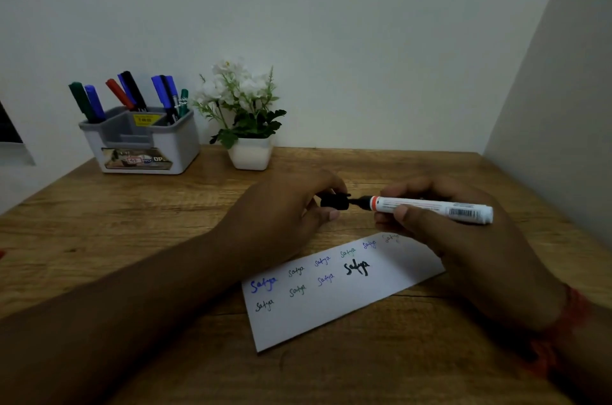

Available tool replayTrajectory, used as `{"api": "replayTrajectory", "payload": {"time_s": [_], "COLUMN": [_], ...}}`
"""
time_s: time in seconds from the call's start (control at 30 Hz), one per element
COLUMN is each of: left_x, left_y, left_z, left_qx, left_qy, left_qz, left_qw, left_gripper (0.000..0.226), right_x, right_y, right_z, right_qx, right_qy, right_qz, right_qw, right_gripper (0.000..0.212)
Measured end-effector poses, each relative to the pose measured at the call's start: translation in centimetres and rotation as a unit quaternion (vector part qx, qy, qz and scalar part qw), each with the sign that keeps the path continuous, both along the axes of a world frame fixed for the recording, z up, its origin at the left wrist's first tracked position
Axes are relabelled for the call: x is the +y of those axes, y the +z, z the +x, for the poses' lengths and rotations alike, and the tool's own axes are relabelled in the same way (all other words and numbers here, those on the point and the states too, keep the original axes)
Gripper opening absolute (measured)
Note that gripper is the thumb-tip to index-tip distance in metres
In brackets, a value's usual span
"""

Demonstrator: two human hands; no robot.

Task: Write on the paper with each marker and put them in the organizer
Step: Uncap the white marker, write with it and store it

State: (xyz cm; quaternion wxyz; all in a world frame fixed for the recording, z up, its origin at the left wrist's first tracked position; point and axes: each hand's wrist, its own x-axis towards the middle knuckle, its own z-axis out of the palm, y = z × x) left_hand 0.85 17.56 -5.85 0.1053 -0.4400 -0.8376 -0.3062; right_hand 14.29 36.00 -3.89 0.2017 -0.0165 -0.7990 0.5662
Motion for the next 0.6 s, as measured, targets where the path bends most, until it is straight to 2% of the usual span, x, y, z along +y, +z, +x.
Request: {"api": "replayTrajectory", "payload": {"time_s": [0.2, 0.47, 0.6], "left_x": [-0.06, -0.01, -0.1], "left_y": [0.27, 0.29, 0.27], "left_z": [0.17, -0.06, 0.05], "left_qx": [0.046, 0.087, 0.116], "left_qy": [-0.016, -0.027, -0.036], "left_qz": [-0.014, -0.031, -0.021], "left_qw": [0.999, 0.995, 0.992], "left_gripper": [0.025, 0.026, 0.025], "right_x": [-0.34, -0.07, 0.01], "right_y": [0.11, -0.04, -0.17], "right_z": [-0.25, -0.52, -0.47], "right_qx": [-0.014, -0.029, -0.014], "right_qy": [0.014, 0.007, 0.013], "right_qz": [0.007, -0.01, -0.02], "right_qw": [1.0, 1.0, 1.0], "right_gripper": [0.029, 0.014, 0.018]}}
